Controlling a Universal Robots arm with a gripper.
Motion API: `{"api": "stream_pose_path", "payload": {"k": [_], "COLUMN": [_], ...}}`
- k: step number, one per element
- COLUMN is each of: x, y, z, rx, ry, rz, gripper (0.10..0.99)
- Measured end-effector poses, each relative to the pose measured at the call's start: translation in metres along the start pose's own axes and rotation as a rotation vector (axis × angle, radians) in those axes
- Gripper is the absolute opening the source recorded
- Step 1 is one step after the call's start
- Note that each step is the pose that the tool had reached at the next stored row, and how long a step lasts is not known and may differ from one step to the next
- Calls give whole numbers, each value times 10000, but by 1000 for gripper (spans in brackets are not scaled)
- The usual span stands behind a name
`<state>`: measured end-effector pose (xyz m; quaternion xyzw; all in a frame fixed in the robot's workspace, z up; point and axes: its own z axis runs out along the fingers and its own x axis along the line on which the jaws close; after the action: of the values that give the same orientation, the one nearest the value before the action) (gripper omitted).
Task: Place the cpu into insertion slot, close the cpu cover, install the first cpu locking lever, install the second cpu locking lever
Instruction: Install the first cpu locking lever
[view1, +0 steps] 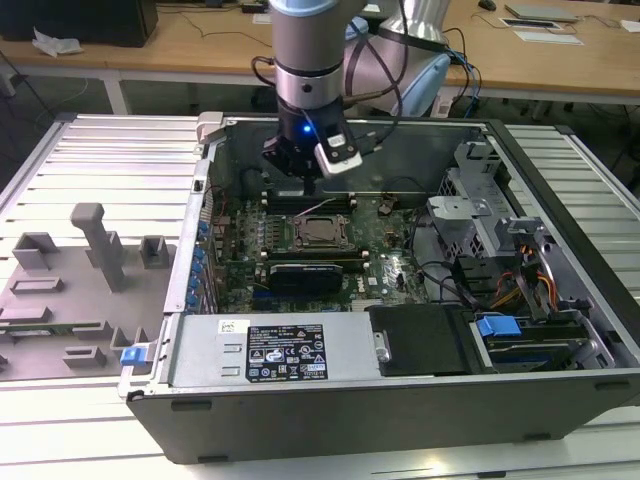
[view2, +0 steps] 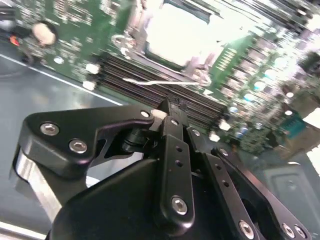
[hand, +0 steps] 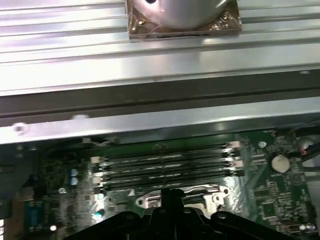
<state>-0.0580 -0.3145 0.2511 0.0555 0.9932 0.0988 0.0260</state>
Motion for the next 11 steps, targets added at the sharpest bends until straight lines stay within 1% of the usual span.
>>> {"api": "stream_pose_path", "payload": {"k": [1, 2, 4, 5, 7, 9, 10, 11], "x": [-47, -47, -47, -47, -44, -39, -34, -33], "y": [4, 2, 1, 0, -3, -6, -9, -10], "z": [6, 15, 24, 32, 41, 51, 62, 72], "rx": [-2, -2, -15, -28, -46, -59, -71, -66], "ry": [0, -46, -192, -309, -468, -579, -694, -769], "rz": [-3, -7, -39, -63, -94, -116, -138, -154], "gripper": [106, 106, 106, 106, 106, 106, 106, 106]}}
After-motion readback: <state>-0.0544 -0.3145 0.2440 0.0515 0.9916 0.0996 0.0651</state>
